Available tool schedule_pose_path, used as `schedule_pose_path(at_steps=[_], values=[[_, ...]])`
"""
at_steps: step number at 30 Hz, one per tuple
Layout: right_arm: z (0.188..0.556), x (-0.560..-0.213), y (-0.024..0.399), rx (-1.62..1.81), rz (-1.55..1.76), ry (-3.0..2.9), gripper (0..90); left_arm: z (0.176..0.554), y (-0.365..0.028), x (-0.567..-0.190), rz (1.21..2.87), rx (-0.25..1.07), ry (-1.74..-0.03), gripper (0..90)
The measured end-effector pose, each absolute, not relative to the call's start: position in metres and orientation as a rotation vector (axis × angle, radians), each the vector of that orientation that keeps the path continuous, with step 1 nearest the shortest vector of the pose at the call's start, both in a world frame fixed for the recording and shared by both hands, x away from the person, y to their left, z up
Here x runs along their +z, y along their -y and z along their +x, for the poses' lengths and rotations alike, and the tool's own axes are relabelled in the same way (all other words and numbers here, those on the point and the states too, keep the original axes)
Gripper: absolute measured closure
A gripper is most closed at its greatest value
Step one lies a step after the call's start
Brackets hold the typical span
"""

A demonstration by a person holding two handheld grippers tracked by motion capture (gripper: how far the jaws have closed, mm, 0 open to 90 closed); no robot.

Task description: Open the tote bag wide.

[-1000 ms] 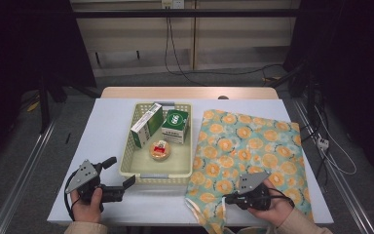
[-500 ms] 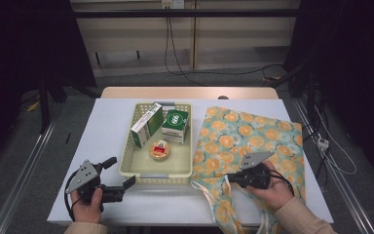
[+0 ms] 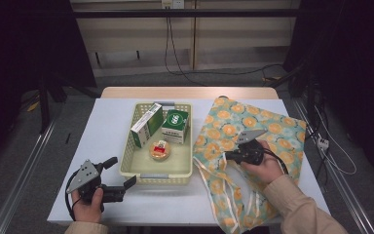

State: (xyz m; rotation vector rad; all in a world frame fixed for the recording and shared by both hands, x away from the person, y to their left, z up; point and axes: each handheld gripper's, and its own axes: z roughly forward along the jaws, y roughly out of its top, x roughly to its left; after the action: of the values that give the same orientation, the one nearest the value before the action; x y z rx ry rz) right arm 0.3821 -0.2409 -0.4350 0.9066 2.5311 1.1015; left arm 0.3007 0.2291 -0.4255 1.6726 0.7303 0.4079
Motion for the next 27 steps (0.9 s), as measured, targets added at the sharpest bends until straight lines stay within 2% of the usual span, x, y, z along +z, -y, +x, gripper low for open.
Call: schedule_pose_path(at_steps=[4, 21, 27], values=[[0.397, -0.438, 0.237, 1.087, 0.920, -2.558, 90.0, 0.300, -0.230, -0.426, 1.673, 0.409, -0.734, 3.6], [0.412, -0.435, 0.234, 1.076, 1.008, -2.435, 90.0, 0.301, -0.228, -0.427, 1.679, 0.402, -0.729, 3.5], [0.429, -0.440, 0.235, 1.022, 1.065, -2.403, 90.0, 0.301, -0.228, -0.426, 1.685, 0.402, -0.730, 3.6]])
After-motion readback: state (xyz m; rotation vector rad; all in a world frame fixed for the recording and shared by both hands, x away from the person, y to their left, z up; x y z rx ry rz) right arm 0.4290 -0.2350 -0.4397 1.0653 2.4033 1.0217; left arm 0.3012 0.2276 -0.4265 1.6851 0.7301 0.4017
